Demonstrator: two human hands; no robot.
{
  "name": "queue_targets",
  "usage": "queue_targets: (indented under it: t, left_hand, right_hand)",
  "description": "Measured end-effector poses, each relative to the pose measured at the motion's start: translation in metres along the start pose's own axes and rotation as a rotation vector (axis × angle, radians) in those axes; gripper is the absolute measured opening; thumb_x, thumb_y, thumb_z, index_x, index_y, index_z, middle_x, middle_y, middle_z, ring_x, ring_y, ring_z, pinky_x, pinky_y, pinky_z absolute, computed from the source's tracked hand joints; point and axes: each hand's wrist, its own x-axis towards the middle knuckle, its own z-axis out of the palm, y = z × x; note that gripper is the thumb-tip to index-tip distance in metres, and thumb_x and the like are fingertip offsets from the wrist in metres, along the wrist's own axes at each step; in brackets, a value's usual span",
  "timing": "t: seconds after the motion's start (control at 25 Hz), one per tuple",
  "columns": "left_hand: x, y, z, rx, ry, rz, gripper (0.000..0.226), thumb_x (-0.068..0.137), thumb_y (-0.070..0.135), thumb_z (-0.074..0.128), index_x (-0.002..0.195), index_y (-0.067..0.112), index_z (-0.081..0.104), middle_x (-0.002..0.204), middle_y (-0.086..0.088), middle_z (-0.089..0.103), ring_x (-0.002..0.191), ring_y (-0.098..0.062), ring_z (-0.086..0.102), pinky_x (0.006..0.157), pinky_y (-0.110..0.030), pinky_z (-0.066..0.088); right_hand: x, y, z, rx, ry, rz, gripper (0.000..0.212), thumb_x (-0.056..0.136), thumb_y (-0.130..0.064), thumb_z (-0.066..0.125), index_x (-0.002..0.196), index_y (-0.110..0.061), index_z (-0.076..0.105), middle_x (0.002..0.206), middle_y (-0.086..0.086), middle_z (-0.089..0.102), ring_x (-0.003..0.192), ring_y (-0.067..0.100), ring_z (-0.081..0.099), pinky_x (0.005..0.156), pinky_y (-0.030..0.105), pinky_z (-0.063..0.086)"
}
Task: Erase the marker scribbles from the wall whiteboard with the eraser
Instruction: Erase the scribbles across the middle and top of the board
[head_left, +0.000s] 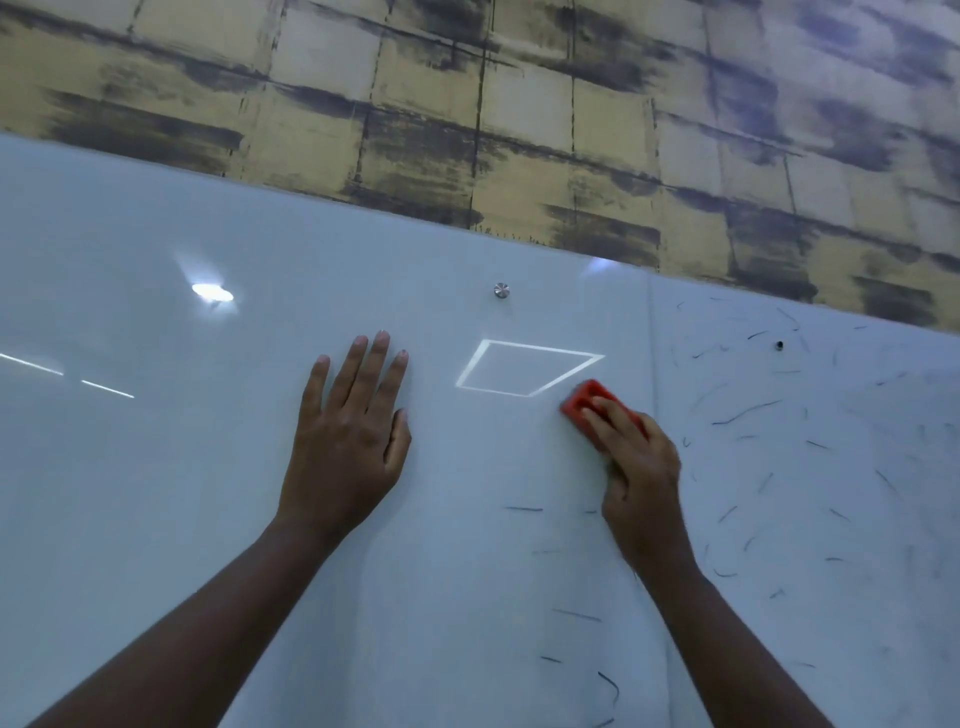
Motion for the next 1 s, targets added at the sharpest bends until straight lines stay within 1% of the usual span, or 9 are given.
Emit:
queue_targets:
  t: [0.08,0.16,0.36,0.44,0.52,0.64,0.8,0.88,1.0]
  left_hand:
    - [-0.009,0.004,-0.001,-0.007,-0.004,-0.006,0.063,0.106,0.028,0.036,0.165,0.007,0.035,0.175,-0.013,0.024,0.164,-0.03,0.02,0.131,-0.06,0.02]
    - [-0.019,0.008,-0.002,-0.006,-0.002,-0.017,0.063,0.106,0.027,0.036,0.165,0.007,0.034,0.176,-0.012,0.024,0.164,-0.03,0.019,0.131,-0.06,0.02]
    - [-0.043,0.021,0.002,0.019,0.005,-0.074,0.065,0.105,0.024,0.04,0.167,0.008,0.031,0.177,-0.011,0.02,0.165,-0.028,0.015,0.13,-0.061,0.019]
    - [-0.049,0.024,0.004,0.028,0.009,-0.081,0.066,0.104,0.025,0.04,0.167,0.008,0.03,0.177,-0.011,0.019,0.165,-0.028,0.014,0.13,-0.061,0.02]
    - [-0.053,0.026,0.004,0.035,0.003,-0.082,0.066,0.104,0.025,0.039,0.168,0.008,0.028,0.177,-0.011,0.018,0.165,-0.028,0.013,0.13,-0.062,0.02]
    - [-0.068,0.028,0.003,0.031,-0.025,-0.081,0.067,0.106,0.027,0.038,0.168,0.007,0.025,0.178,-0.013,0.015,0.166,-0.029,0.011,0.131,-0.062,0.018]
    - [-0.087,0.03,-0.001,0.024,-0.055,-0.061,0.067,0.107,0.027,0.04,0.168,0.007,0.024,0.178,-0.014,0.015,0.166,-0.03,0.011,0.131,-0.062,0.019]
    - [-0.094,0.031,-0.004,0.018,-0.064,-0.057,0.067,0.107,0.026,0.041,0.168,0.007,0.024,0.178,-0.014,0.015,0.165,-0.03,0.012,0.13,-0.062,0.019]
    - [-0.108,0.033,-0.004,0.015,-0.06,-0.059,0.066,0.107,0.025,0.041,0.168,0.007,0.026,0.178,-0.013,0.016,0.165,-0.03,0.014,0.131,-0.06,0.018]
  right_hand:
    - [-0.025,0.011,-0.003,-0.014,0.084,0.162,0.068,0.084,0.024,0.049,0.14,-0.01,0.063,0.147,0.005,0.059,0.121,0.043,0.056,0.104,0.064,0.044]
    - [-0.05,0.006,0.002,-0.023,0.138,0.246,0.06,0.087,0.014,0.045,0.141,-0.007,0.061,0.145,0.008,0.059,0.121,0.044,0.056,0.103,0.065,0.044]
    - [-0.058,-0.013,0.011,-0.009,0.102,0.208,0.066,0.083,0.012,0.045,0.141,-0.013,0.063,0.147,0.002,0.058,0.129,0.039,0.052,0.107,0.06,0.039]
    - [-0.062,-0.028,0.018,-0.034,0.071,0.12,0.069,0.079,0.011,0.045,0.139,-0.019,0.065,0.147,-0.001,0.059,0.131,0.037,0.051,0.108,0.059,0.038]
    - [-0.076,-0.054,0.029,-0.013,-0.015,-0.046,0.073,0.076,0.006,0.043,0.14,-0.023,0.064,0.149,-0.005,0.057,0.137,0.033,0.046,0.113,0.057,0.032]
    - [-0.112,-0.076,0.041,0.012,-0.165,-0.297,0.07,0.083,0.005,0.043,0.144,-0.026,0.059,0.155,-0.01,0.05,0.145,0.029,0.041,0.119,0.056,0.026]
    - [-0.123,-0.054,0.032,-0.046,-0.244,-0.492,0.07,0.086,0.009,0.052,0.147,-0.026,0.055,0.156,-0.008,0.048,0.145,0.029,0.042,0.115,0.055,0.033]
    - [-0.119,-0.042,0.024,-0.08,-0.211,-0.474,0.075,0.083,0.011,0.055,0.148,-0.027,0.055,0.156,-0.008,0.049,0.142,0.03,0.045,0.11,0.05,0.036]
    - [-0.115,-0.02,0.011,-0.127,-0.1,-0.219,0.076,0.08,0.01,0.054,0.147,-0.027,0.057,0.155,-0.01,0.05,0.137,0.03,0.048,0.106,0.045,0.035]
